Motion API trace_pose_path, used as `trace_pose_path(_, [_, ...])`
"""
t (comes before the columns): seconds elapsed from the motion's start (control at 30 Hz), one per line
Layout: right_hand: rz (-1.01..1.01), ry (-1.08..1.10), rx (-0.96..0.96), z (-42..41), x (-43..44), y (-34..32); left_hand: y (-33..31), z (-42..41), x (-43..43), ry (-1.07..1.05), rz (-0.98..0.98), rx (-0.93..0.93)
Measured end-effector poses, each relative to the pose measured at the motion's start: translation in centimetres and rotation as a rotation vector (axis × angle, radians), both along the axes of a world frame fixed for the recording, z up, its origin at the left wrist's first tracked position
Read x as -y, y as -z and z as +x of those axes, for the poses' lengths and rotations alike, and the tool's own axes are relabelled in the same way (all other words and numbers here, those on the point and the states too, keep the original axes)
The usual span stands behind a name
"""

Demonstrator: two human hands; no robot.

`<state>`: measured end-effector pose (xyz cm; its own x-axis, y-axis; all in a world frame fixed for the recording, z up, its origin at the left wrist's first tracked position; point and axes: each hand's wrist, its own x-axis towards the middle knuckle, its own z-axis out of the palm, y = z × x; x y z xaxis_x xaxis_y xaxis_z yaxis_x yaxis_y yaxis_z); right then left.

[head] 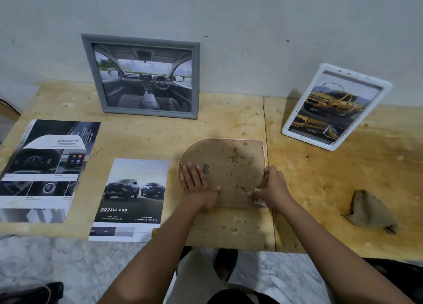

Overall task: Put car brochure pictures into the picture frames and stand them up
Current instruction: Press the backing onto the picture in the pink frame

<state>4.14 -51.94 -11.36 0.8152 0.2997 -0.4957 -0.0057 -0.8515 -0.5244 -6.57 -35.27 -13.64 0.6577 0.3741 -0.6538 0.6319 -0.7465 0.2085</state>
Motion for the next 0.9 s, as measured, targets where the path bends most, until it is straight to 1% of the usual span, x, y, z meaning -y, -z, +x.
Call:
trace_pose_path(0.13, [-0.021,-0.010,0.006,0.0,-0.1,-0.2,-0.2,-0.6,0.0,0.002,-0.005,0.081])
trace_pose_path(0.2, [-0.016,-0.005,-0.007,0.0,-0.1,-0.2,0.0,-1.2,0.1,-0.018,0.005,0.160])
trace_pose_path(0.27, [0.000,0.009,-0.011,-0.3,0.2,0.0,0.3,-2.2,0.1,-0.080,0.007,0.319])
trace_pose_path(0.33, [0.038,0.037,0.003,-0.9,0.5,0.2,0.2,-3.4,-0.4,-0.206,-0.022,0.549])
trace_pose_path(0.4, [0.078,0.054,0.045,-1.6,0.9,0.4,-0.1,-4.6,-1.1,-0.308,-0.064,0.690])
trace_pose_path(0.5, [0.090,0.015,0.107,-2.5,1.3,0.5,-0.1,-5.3,-2.3,-0.368,-0.072,0.710])
trace_pose_path(0.6, [0.041,-0.063,0.113,-2.9,1.4,0.3,-0.4,-4.1,-3.7,-0.430,-0.102,0.722])
trace_pose_path(0.67, [0.019,-0.099,0.111,-3.1,1.5,0.1,-0.8,-3.2,-4.4,-0.443,-0.117,0.695])
trace_pose_path(0.77, [0.023,-0.085,0.119,-3.3,1.7,0.2,-0.7,-2.7,-4.9,-0.527,-0.126,0.644])
trace_pose_path(0.9, [0.006,-0.052,0.118,-3.2,1.4,0.3,-0.7,-2.6,-4.7,-0.635,-0.161,0.713])
